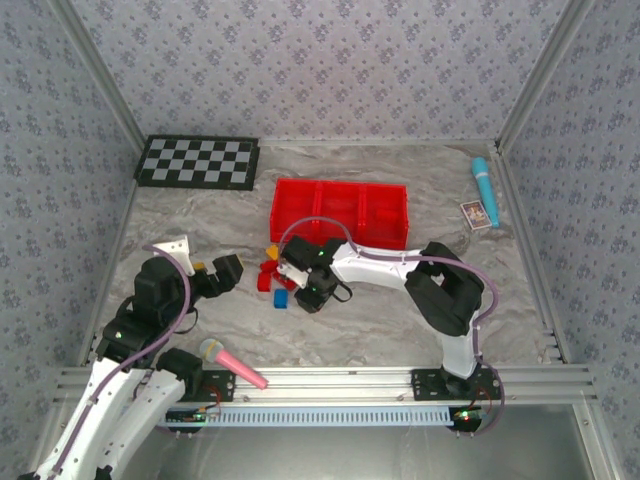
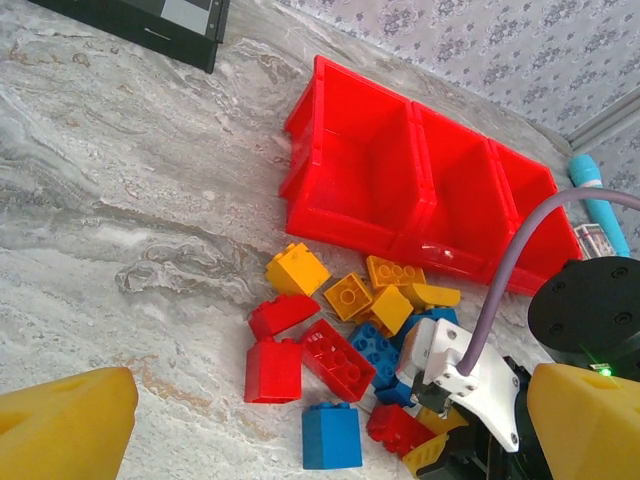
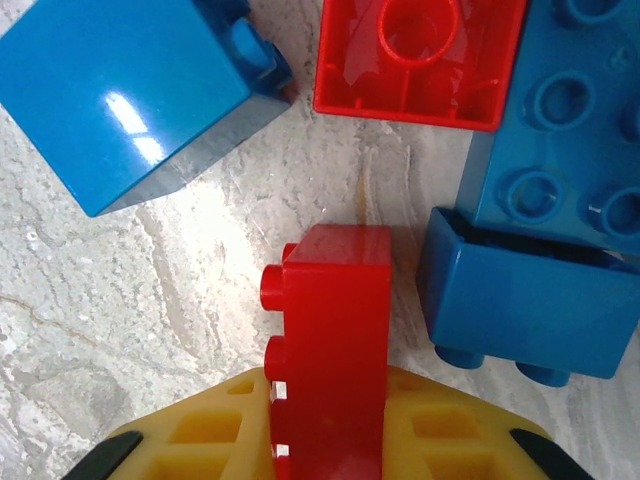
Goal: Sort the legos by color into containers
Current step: Pick up the lego from the center of the table, then place the lego in the container.
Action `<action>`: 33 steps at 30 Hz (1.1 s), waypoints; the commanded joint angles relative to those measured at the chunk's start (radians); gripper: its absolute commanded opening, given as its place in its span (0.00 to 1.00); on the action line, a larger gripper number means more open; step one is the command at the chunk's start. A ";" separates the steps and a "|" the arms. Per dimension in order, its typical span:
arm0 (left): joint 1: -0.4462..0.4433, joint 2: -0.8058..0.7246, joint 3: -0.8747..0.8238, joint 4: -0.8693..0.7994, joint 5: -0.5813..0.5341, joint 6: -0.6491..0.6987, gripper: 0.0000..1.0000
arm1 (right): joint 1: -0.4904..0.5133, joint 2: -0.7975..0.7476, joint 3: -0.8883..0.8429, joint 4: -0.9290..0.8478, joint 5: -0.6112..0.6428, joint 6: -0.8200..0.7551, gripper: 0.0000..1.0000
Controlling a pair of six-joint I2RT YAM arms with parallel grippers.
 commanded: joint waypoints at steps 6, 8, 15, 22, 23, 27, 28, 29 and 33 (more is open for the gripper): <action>-0.004 -0.007 -0.010 -0.011 -0.010 -0.033 1.00 | 0.013 -0.080 0.035 -0.071 -0.016 -0.010 0.17; -0.005 -0.007 -0.013 -0.009 -0.010 -0.037 1.00 | 0.009 -0.130 0.038 -0.085 -0.015 -0.010 0.17; -0.004 0.006 -0.037 0.018 0.009 -0.071 1.00 | -0.097 -0.318 0.038 -0.047 0.040 -0.010 0.17; -0.004 0.043 -0.030 0.010 0.027 -0.078 1.00 | -0.354 -0.378 0.080 -0.032 0.111 0.014 0.18; -0.004 0.052 -0.026 0.005 0.027 -0.078 1.00 | -0.391 -0.368 0.094 -0.035 0.104 0.017 0.18; -0.004 0.107 -0.006 -0.026 0.043 -0.080 1.00 | -0.502 -0.298 0.142 -0.036 0.077 0.028 0.19; -0.004 0.131 0.003 -0.037 0.058 -0.076 1.00 | -0.523 -0.276 0.154 -0.031 0.071 0.028 0.19; -0.005 0.157 0.011 -0.046 0.076 -0.074 1.00 | -0.542 -0.250 0.164 -0.027 0.068 0.028 0.19; -0.007 0.250 0.029 -0.064 0.137 -0.067 1.00 | -0.589 -0.161 0.204 -0.017 0.064 0.013 0.19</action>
